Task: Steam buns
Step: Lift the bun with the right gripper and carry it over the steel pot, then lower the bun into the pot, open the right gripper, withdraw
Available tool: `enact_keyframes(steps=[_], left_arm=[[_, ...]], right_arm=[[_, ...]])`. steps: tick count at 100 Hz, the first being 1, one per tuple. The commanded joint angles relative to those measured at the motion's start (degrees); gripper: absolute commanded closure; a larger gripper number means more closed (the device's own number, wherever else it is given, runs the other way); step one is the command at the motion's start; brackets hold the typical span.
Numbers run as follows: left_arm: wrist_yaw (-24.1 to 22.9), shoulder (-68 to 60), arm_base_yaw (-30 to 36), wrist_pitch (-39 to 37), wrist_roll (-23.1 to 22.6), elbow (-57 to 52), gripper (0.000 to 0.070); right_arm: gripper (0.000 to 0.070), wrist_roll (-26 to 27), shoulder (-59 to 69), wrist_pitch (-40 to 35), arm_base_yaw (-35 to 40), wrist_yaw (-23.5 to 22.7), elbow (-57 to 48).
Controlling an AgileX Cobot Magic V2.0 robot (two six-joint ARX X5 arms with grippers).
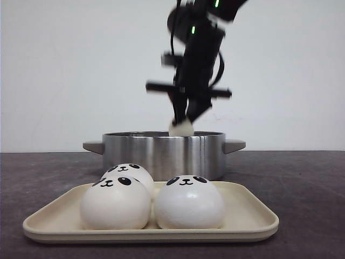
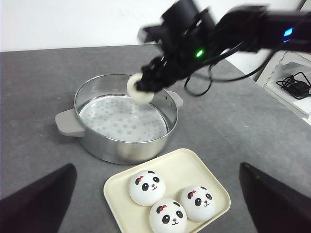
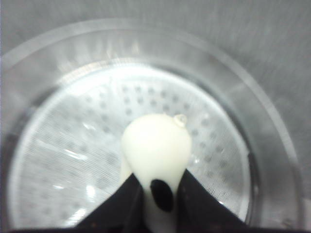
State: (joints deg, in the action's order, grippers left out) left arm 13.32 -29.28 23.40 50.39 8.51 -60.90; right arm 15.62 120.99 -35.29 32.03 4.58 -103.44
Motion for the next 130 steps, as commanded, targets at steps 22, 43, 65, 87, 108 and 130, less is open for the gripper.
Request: enact_keyframes(steps=[22,43,65,87,108,130], left_arm=[[-0.3,-0.3,0.2,-0.6,-0.3,-0.9,0.0027],[-0.3,-0.3,0.2,-0.6,-0.3,-0.9,0.0027],[-0.2,-0.3,0.2,-0.6,-0.3,-0.9,0.0027],[-0.2,-0.3,0.3,-0.2,-0.1,-0.9,0.0027],[-0.2,-0.5,0.3,0.0,0.1,-0.9,0.0028],[0.4,-4.0,0.3,1.9,0.2,-0.9,0.0028]], right_arm=[[0.0678,-0.6,4.2,1.0,-0.1,3.1,-0.9],[0.0349,-0.7,4.2,1.8,-0.3,3.4,-0.9],[0.0347,-0.6,4.2,0.7,-0.6,3.4,-0.9],[0.0332,-0.7,4.1,0.0,-0.9,3.3,-1.0],[0.0652,-1.5,-0.3,-3.8,-0.1,1.0,-1.7],[0.0694,-6.9,-14.4,-3.8,5.1,2.5,-1.7]])
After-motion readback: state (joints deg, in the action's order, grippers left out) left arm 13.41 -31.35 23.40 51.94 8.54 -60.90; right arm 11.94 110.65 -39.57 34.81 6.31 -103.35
